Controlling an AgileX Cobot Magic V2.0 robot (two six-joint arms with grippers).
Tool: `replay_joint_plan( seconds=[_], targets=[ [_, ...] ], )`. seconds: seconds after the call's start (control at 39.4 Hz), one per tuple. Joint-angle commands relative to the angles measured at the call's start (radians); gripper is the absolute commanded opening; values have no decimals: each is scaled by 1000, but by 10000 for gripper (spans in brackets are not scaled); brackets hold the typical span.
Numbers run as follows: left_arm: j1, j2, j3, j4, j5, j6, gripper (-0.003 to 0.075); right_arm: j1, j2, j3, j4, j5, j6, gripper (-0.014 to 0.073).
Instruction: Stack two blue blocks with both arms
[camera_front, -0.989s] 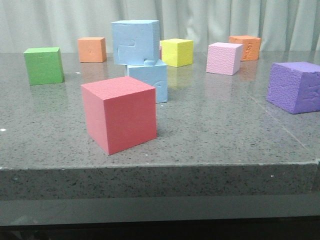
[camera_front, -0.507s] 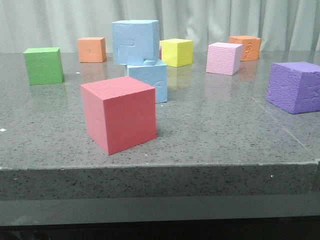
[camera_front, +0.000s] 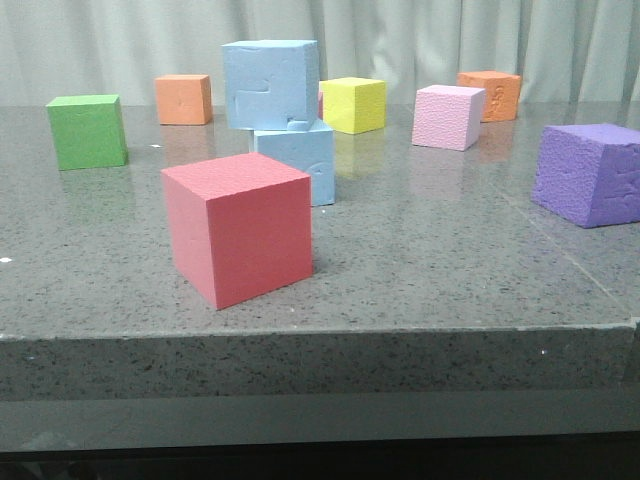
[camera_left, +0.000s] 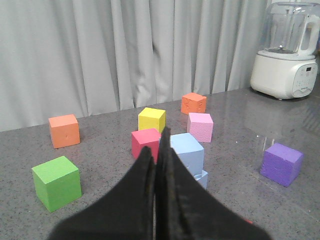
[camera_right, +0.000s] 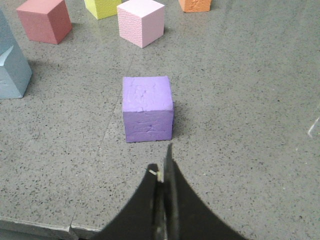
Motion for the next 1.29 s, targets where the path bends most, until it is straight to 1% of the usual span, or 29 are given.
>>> replay_joint_plan(
  seconds=[0.0, 0.3, 0.38, 0.48, 0.58, 0.76, 0.91, 1.14, 1.27],
  targets=[
    [-4, 15, -27, -6, -84, -3, -20, -6, 6, -27, -6, -84, -11, -67],
    [-4, 15, -22, 8, -84, -3, -20, -6, 6, -27, -6, -84, -11, -67],
    [-3, 11, -8, 20, -86, -3, -20, -6, 6, -27, -6, -84, -11, -67],
    [-3, -14, 26, 20, -87, 32, -20, -6, 6, -27, -6, -84, -11, -67],
    [17, -73, 76, -11, -87, 50, -20, -6, 6, -27, -6, -84, -11, -67],
    [145, -211, 187, -71, -87, 50, -20, -6, 6, -27, -6, -84, -11, -67],
    [297, -326, 303, -79, -87, 50, -20, -6, 6, -27, -6, -84, -11, -67],
    [483, -390, 440, -90, -91, 50, -20, -6, 6, -27, -6, -84, -11, -67],
    [542, -411, 509, -98, -131, 50, -20, -6, 6, -27, -6, -84, -11, -67]
  ],
)
